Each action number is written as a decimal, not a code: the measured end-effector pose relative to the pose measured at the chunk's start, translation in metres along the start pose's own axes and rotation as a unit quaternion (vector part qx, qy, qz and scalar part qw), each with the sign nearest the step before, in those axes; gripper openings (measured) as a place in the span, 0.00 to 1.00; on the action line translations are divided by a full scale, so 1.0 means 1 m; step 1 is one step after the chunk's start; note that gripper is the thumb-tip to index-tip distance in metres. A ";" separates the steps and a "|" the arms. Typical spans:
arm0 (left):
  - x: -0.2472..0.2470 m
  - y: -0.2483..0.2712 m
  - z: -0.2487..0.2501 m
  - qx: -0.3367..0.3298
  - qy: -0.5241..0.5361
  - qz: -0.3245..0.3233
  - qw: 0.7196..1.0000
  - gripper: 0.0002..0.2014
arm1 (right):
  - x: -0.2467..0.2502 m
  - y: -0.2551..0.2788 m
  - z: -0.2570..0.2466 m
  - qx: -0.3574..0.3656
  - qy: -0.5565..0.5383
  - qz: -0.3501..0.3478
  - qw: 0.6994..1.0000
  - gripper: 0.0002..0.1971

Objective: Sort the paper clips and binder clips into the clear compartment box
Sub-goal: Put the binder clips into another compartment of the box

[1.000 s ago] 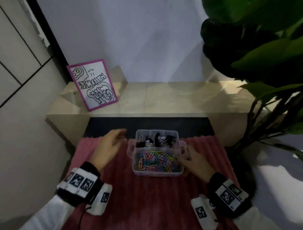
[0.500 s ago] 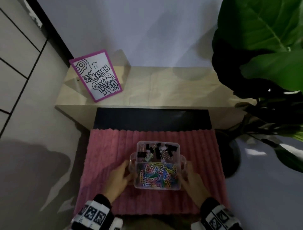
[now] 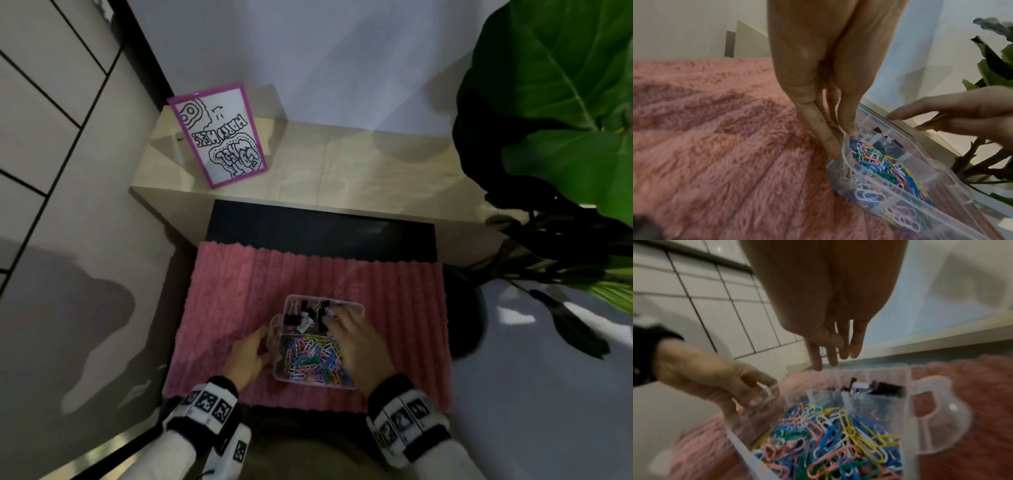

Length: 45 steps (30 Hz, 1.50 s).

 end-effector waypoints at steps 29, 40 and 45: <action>0.000 -0.010 -0.004 0.031 0.025 -0.020 0.999 0.28 | -0.018 0.000 0.018 -0.097 0.047 -0.090 0.990 0.14; -0.001 -0.008 -0.001 0.017 -0.004 0.001 1.000 0.26 | -0.029 0.037 -0.026 -0.036 0.000 -0.077 0.996 0.32; -0.001 -0.009 -0.003 0.016 -0.007 0.000 1.000 0.25 | -0.040 0.073 -0.036 -0.084 -0.012 -0.098 0.992 0.39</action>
Point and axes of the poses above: each hand's wrist, its own y-axis away from the middle knuckle, its own x-axis out of the back of the hand, z = x × y, the point moved 3 cm from there along -y, towards the middle knuckle, and after that the axes turned 11 degrees about x, right-handed, at the moved point
